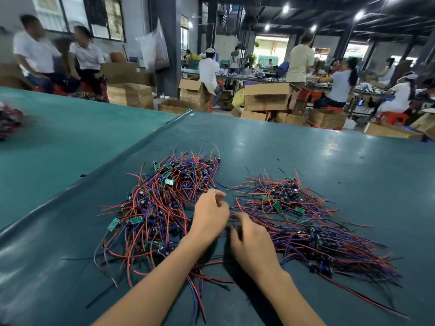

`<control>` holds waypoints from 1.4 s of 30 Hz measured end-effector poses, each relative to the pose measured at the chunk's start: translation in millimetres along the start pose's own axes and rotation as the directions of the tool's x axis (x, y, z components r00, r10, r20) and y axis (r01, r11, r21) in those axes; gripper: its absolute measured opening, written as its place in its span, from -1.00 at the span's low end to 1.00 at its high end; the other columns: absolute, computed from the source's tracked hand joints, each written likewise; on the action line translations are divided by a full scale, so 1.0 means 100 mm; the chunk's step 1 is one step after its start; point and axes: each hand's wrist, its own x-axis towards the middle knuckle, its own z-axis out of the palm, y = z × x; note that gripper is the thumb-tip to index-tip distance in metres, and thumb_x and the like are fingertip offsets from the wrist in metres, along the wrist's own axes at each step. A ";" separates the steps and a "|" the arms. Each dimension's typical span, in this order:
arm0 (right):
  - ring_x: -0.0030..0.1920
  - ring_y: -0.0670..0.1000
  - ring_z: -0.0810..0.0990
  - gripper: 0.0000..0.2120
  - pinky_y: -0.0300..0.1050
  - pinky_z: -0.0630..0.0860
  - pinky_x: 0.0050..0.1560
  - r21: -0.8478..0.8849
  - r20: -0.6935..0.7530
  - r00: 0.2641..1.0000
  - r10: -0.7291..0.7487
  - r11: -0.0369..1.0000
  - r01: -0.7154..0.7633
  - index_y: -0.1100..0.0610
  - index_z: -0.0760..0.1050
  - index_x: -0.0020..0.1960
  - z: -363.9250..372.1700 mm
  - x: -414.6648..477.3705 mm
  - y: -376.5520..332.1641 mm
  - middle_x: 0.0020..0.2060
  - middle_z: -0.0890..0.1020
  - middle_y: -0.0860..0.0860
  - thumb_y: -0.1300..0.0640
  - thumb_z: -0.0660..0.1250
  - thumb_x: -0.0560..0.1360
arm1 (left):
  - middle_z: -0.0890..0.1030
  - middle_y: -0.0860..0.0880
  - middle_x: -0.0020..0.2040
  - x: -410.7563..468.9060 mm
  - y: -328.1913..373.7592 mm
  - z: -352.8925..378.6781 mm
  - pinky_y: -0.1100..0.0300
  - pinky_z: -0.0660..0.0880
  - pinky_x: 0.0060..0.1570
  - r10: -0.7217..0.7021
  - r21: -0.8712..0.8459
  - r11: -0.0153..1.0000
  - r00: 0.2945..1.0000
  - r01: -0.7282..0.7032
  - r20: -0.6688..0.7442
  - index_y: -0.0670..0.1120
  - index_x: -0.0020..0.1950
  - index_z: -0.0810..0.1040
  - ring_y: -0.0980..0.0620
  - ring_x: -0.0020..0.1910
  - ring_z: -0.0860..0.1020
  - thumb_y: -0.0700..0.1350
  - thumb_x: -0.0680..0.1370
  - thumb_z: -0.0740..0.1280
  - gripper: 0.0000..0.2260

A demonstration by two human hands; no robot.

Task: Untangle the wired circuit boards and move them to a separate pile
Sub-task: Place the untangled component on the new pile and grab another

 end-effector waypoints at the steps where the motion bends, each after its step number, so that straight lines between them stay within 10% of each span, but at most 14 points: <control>1: 0.04 0.24 0.63 -0.76 0.09 0.47 -0.07 -0.014 0.043 0.999 0.020 1.000 -0.019 0.06 0.49 0.25 0.01 0.03 0.05 0.00 0.69 0.13 0.10 0.25 0.60 | 0.60 -0.10 0.13 0.11 -0.01 -0.03 0.30 0.35 0.08 0.069 0.094 0.993 0.998 -0.068 -0.008 -0.14 0.21 0.59 -0.03 0.10 0.54 -0.29 0.55 0.25 -0.73; 6: 0.04 0.15 0.62 -0.76 0.01 0.50 -0.08 -0.177 0.118 0.993 -0.019 0.983 0.040 0.05 0.50 0.20 0.10 0.01 0.03 0.07 0.63 0.03 0.00 0.17 0.63 | 0.52 -0.22 0.23 0.62 -0.10 -0.07 0.03 0.33 0.32 0.285 0.488 0.802 0.938 -0.345 0.195 -0.23 0.34 0.54 -0.21 0.25 0.46 -0.27 0.63 0.19 -0.69; 11: -0.09 0.07 0.63 -0.73 -0.09 0.48 -0.19 -0.230 0.103 0.992 -0.077 0.968 0.099 0.03 0.53 0.17 0.12 0.00 0.04 0.03 0.60 -0.03 -0.01 0.12 0.64 | 0.49 -0.21 0.31 0.88 -0.13 0.02 -0.05 0.34 0.33 0.093 0.786 0.464 0.905 -0.408 0.414 -0.21 0.33 0.49 -0.22 0.30 0.42 -0.02 0.70 0.15 -0.67; 16: -0.25 0.07 0.63 -0.79 -0.15 0.38 -0.35 -0.263 0.058 0.989 -0.137 0.954 0.147 0.06 0.59 0.10 0.13 -0.03 0.04 -0.10 0.62 -0.01 0.04 0.21 0.60 | 0.51 -0.20 0.27 0.93 -0.03 0.06 -0.09 0.39 0.25 0.072 0.829 0.384 0.908 -0.407 0.413 -0.21 0.28 0.51 -0.25 0.28 0.43 -0.11 0.62 0.30 -0.72; 20: -0.18 0.07 0.64 -0.68 -0.15 0.36 -0.32 -0.237 0.046 0.991 -0.128 0.962 0.135 -0.01 0.45 0.34 0.14 -0.02 0.06 -0.02 0.62 -0.01 0.01 0.18 0.61 | 0.55 -0.14 0.27 0.93 0.09 -0.08 -0.09 0.38 0.28 0.099 0.829 0.418 0.926 -0.370 0.364 -0.07 0.26 0.58 -0.22 0.32 0.44 0.13 0.54 0.41 -0.62; 23: -0.13 0.06 0.64 -0.58 -0.14 0.37 -0.29 -0.236 0.059 0.993 -0.103 0.965 0.114 -0.03 0.30 0.47 0.13 -0.03 0.03 0.02 0.62 -0.02 0.00 0.15 0.62 | 0.66 -0.12 0.09 0.95 0.22 -0.30 -0.03 0.51 0.18 0.182 0.657 0.660 0.926 -0.364 0.330 0.00 0.08 0.70 -0.19 0.18 0.55 0.18 0.50 0.45 -0.69; 27: -0.30 0.05 0.57 -0.85 -0.13 0.30 -0.33 -0.149 0.056 0.998 -0.024 0.988 0.032 -0.02 0.27 0.17 0.11 -0.03 0.02 -0.21 0.53 -0.09 0.02 0.17 0.63 | 0.70 -0.05 -0.14 0.91 0.47 -0.53 0.08 0.54 -0.03 0.331 0.251 0.892 0.922 -0.375 0.201 -0.06 -0.09 0.73 -0.05 -0.10 0.62 0.14 0.47 0.51 -0.73; 34: -0.42 -0.03 0.38 -0.84 -0.17 0.20 -0.44 -0.141 0.082 0.997 -0.011 0.990 0.023 -0.02 0.17 -0.04 0.07 -0.04 -0.02 -0.37 0.37 -0.14 0.03 0.15 0.64 | 0.67 0.05 -0.26 0.84 0.75 -0.72 0.41 0.39 -0.28 0.460 0.070 0.882 0.883 -0.467 0.089 -0.02 -0.19 0.63 0.21 -0.30 0.56 0.23 0.44 0.49 -0.68; 42: -0.40 -0.07 0.39 -0.85 -0.30 0.15 -0.46 -0.163 0.104 0.994 -0.019 0.986 0.036 -0.02 0.20 -0.03 0.06 -0.05 -0.03 -0.32 0.42 -0.13 0.01 0.15 0.65 | 0.70 -0.04 -0.31 0.80 0.93 -0.90 0.19 0.50 -0.43 0.366 -0.316 0.884 0.931 -0.343 0.012 -0.15 -0.06 0.55 0.05 -0.46 0.57 0.16 0.50 0.43 -0.63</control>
